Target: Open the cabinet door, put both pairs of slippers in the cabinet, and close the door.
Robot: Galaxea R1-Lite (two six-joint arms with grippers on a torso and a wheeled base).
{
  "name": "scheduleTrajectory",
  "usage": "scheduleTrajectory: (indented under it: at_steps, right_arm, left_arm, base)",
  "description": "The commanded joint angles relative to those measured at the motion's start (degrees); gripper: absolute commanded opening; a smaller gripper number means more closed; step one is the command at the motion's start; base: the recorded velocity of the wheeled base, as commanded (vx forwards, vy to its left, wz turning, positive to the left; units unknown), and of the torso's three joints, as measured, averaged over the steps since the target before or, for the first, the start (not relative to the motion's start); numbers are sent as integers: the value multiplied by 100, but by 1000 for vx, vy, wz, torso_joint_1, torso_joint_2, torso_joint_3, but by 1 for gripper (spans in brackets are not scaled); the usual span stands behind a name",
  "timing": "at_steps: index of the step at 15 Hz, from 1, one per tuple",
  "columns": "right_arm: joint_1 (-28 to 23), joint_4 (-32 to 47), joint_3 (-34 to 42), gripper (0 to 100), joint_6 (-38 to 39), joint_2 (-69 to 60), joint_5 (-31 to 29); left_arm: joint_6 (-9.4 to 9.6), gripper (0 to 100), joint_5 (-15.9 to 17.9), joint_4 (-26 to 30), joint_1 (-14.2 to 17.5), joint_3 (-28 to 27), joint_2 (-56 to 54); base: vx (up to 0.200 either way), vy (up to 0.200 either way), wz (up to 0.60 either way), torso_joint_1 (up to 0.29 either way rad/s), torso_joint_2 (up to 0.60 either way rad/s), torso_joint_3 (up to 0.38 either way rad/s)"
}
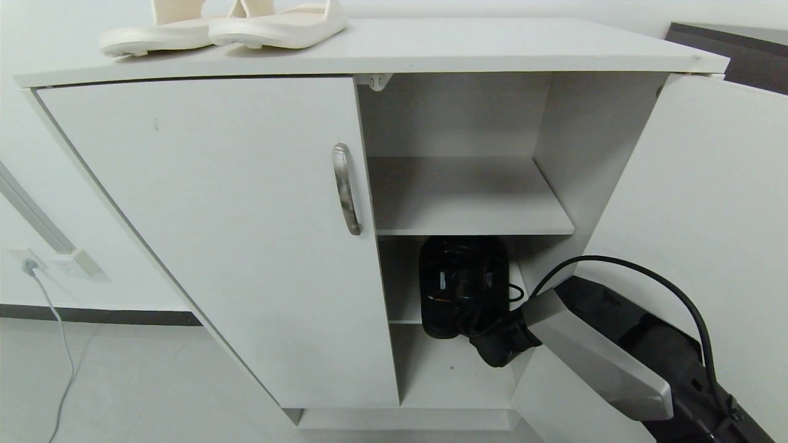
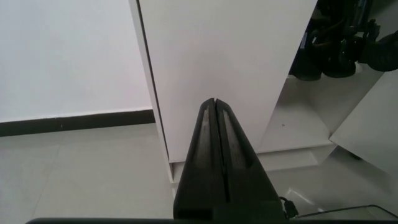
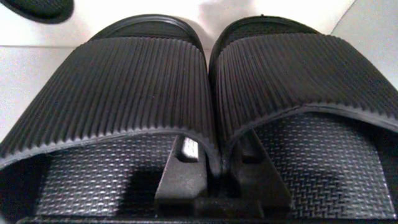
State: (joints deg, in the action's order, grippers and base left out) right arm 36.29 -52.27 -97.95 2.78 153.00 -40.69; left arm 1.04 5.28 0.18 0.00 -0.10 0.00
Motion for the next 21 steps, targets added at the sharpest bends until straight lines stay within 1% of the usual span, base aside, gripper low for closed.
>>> scheduleTrajectory:
  at_steps: [1, 3, 4, 8, 11, 13, 14, 15, 16, 17, 18, 21]
  right_arm:
    - [1, -2, -5, 100, 21, 19, 0]
    - [1, -20, 74, 100, 21, 1, 0]
    - [27, -46, 250, 100, 12, -51, 0]
    - [203, -415, 1226, 100, 12, -588, 0]
    - [414, -907, 2316, 100, 12, -1212, -9]
    - [554, -1347, 3274, 100, 12, -1651, -44]
    - [598, -1523, 3634, 100, 12, -1792, -53]
    - [713, -1927, 4328, 100, 12, -2073, -44]
    - [827, -2235, 4856, 100, 12, -2310, -44]
    - [915, -2375, 5225, 100, 12, -2495, -44]
    - [976, -2463, 5471, 100, 12, -2600, -26]
    - [1082, -2533, 5524, 100, -14, -2583, -9]
  left_arm:
    - [2, 0, -1, -1, 0, -8, 9]
    - [2, 0, -1, -1, 0, 1, 9]
    - [2, 0, -1, -1, 0, -8, 9]
    - [2, 0, -1, -1, 0, 1, 9]
    - [2, 0, -1, -1, 0, -8, 9]
    - [11, 0, -1, -1, 0, 1, 9]
    - [11, 0, 8, -1, 0, 1, 9]
    - [11, 0, 8, -1, 0, 1, 9]
    - [11, 0, 8, -1, 0, 1, 9]
    - [11, 0, 8, -1, 0, 1, 9]
    - [11, 0, 8, -1, 0, -8, 9]
    - [2, 0, -1, -1, 0, -8, 9]
  base:
    - [0, 0, 0, 0, 0, 0]
    - [0, 0, 0, 0, 0, 0]
    - [0, 0, 0, 0, 0, 0]
    - [0, 0, 0, 0, 0, 0]
    - [0, 0, 0, 0, 0, 0]
    - [0, 0, 0, 0, 0, 0]
    - [0, 0, 0, 0, 0, 0]
    - [0, 0, 0, 0, 0, 0]
    - [0, 0, 0, 0, 0, 0]
    - [0, 0, 0, 0, 0, 0]
    - [0, 0, 0, 0, 0, 0]
    - [0, 0, 0, 0, 0, 0]
